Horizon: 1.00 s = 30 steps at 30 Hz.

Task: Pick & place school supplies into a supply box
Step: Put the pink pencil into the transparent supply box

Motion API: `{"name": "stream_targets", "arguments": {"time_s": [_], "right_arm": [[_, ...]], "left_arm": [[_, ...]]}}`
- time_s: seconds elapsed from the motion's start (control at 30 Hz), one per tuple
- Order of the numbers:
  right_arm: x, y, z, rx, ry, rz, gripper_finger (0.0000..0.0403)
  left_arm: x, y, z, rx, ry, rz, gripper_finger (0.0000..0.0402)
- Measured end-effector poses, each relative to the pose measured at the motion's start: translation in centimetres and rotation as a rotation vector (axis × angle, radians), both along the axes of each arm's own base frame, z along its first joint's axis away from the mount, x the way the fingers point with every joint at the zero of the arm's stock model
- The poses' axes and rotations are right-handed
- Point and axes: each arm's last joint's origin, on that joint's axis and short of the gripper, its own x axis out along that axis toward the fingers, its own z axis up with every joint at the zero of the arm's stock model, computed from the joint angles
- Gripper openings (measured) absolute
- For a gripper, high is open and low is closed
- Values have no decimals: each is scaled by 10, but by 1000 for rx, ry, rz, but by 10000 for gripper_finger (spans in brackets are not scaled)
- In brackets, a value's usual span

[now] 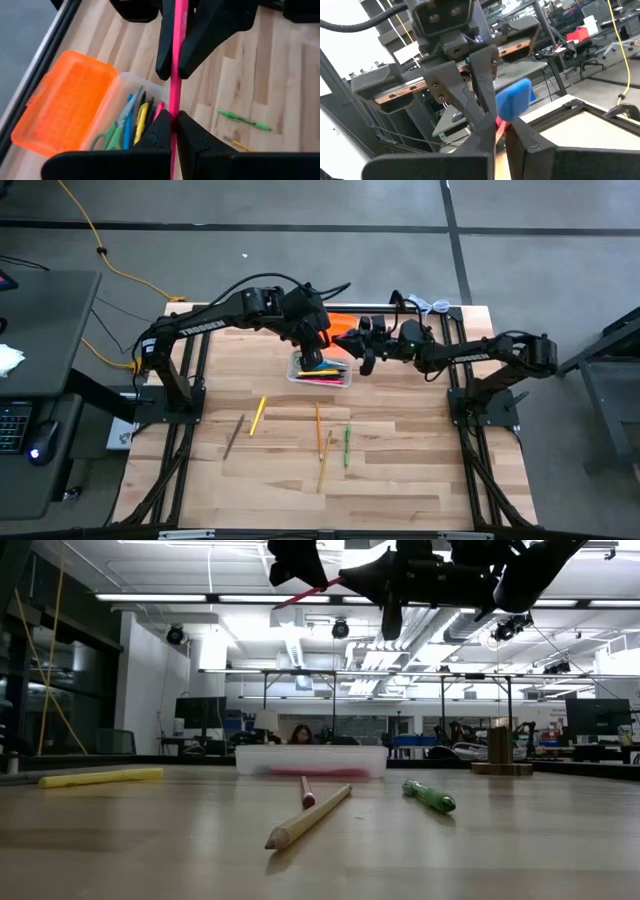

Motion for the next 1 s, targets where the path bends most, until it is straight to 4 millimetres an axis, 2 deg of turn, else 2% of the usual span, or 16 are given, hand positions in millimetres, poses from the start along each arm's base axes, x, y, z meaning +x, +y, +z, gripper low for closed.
{"name": "stream_targets", "arguments": {"time_s": [0.43, 0.7, 1.0], "right_arm": [[0, -1, -2, 4, 15, -29, 1], [0, -2, -2, 5, 15, -39, 0], [0, -3, -5, -9, 45, -46, 0]], "left_arm": [[-19, 14, 11, -2, -1, 37, 37], [-26, 24, 10, -14, 21, 57, 37], [-53, 47, 7, -9, 164, 193, 37]]}}
